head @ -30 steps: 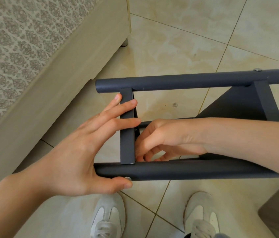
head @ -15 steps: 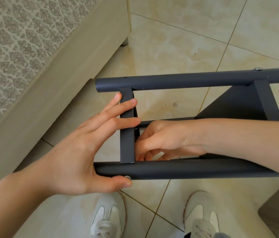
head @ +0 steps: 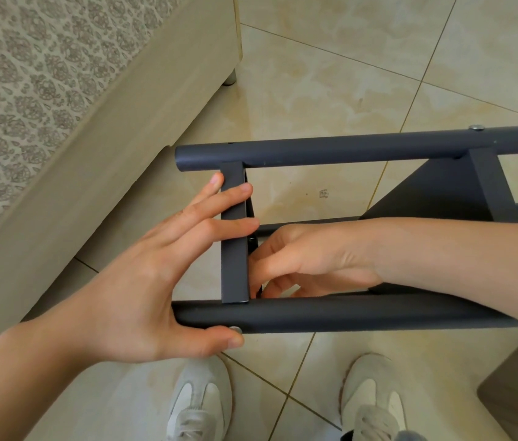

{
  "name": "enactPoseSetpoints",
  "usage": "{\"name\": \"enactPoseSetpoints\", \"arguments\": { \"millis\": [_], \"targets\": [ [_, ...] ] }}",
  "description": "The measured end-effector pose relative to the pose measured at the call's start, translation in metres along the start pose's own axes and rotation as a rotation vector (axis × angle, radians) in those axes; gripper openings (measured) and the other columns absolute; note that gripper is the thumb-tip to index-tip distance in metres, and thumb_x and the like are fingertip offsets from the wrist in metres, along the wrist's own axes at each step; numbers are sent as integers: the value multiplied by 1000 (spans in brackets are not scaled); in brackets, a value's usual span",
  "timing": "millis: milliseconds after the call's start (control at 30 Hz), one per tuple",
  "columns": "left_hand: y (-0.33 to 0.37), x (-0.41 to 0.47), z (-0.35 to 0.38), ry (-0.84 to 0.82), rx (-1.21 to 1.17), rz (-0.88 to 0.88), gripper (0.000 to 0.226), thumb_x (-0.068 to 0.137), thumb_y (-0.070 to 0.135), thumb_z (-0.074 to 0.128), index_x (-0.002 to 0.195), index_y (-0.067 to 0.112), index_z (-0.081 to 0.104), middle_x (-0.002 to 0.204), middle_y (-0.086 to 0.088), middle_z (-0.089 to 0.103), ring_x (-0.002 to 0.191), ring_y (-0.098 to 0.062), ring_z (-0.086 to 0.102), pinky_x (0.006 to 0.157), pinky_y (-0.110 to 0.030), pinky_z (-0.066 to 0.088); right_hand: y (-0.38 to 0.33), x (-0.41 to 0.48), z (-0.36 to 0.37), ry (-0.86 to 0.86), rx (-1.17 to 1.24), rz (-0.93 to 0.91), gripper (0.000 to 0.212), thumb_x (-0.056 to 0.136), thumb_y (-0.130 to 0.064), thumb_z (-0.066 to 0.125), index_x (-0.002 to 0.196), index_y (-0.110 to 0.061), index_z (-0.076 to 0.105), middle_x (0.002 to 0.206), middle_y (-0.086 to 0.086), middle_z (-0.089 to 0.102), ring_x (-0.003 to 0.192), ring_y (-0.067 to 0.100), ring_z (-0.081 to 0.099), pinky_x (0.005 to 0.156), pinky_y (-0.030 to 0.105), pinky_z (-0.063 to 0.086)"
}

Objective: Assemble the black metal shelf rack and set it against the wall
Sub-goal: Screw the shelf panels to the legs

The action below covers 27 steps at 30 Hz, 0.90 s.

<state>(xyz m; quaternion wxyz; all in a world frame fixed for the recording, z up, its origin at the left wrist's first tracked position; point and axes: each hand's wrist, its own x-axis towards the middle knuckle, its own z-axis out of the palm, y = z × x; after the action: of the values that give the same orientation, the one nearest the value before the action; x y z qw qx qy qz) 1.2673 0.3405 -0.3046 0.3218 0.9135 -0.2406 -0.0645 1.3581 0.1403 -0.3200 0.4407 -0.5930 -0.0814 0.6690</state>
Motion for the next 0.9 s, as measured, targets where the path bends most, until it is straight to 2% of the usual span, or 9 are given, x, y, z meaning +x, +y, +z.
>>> {"name": "enactPoseSetpoints", "arguments": {
  "millis": [100, 233, 300, 433, 600, 767, 900],
  "targets": [
    [0, 0, 0, 4, 1, 0, 89, 71, 59, 74, 147, 28, 39, 167, 12, 17, 156, -18, 6, 122, -22, 13, -1, 0, -1, -17, 28, -1, 23, 92, -16, 61, 110, -5, 70, 97, 5, 69, 90, 18, 62, 86, 37, 50],
    [0, 0, 1, 5, -2, 0, 89, 71, 59, 74, 147, 28, 39, 167, 12, 17, 156, -18, 6, 122, -22, 13, 1, 1, -1, 6, -14, 5, 11, 89, -17, 64, 91, -11, 74, 86, 2, 71, 82, 14, 65, 80, 35, 51],
    [0, 0, 1, 3, -5, -1, 89, 71, 59, 74, 147, 29, 39, 167, 13, 17, 156, -17, 6, 121, -22, 13, 1, 1, 0, 21, -36, 4, 12, 89, -19, 64, 85, -13, 74, 84, 1, 72, 79, 13, 66, 79, 34, 51],
    [0, 0, 0, -2, -6, -2, 89, 72, 59, 74, 147, 28, 39, 167, 12, 17, 156, -17, 5, 121, -22, 13, 4, 2, 2, 28, -41, -38, 21, 93, -17, 61, 106, -3, 71, 101, 9, 72, 91, 14, 66, 87, 36, 51],
    [0, -1, 1, -1, -10, -8, 89, 71, 59, 74, 147, 29, 39, 167, 13, 17, 156, -17, 5, 121, -21, 13, 2, 1, -1, -7, 13, -46, 13, 90, -14, 60, 95, -11, 72, 94, 4, 70, 91, 14, 64, 84, 35, 50],
    [1, 0, 0, 1, 1, -5, 89, 71, 59, 74, 146, 27, 40, 167, 12, 18, 156, -17, 6, 121, -22, 13, 3, 2, 0, 20, -51, -49, 11, 88, -15, 63, 90, -12, 74, 93, 4, 71, 92, 12, 65, 86, 35, 49],
    [2, 0, 0, 0, 0, -7, 89, 71, 59, 74, 147, 27, 39, 167, 12, 18, 156, -17, 6, 122, -22, 14, 4, 2, 1, 41, -59, -42, 20, 91, -16, 62, 102, -3, 72, 101, 9, 72, 93, 15, 65, 90, 36, 50]
  ]
}}
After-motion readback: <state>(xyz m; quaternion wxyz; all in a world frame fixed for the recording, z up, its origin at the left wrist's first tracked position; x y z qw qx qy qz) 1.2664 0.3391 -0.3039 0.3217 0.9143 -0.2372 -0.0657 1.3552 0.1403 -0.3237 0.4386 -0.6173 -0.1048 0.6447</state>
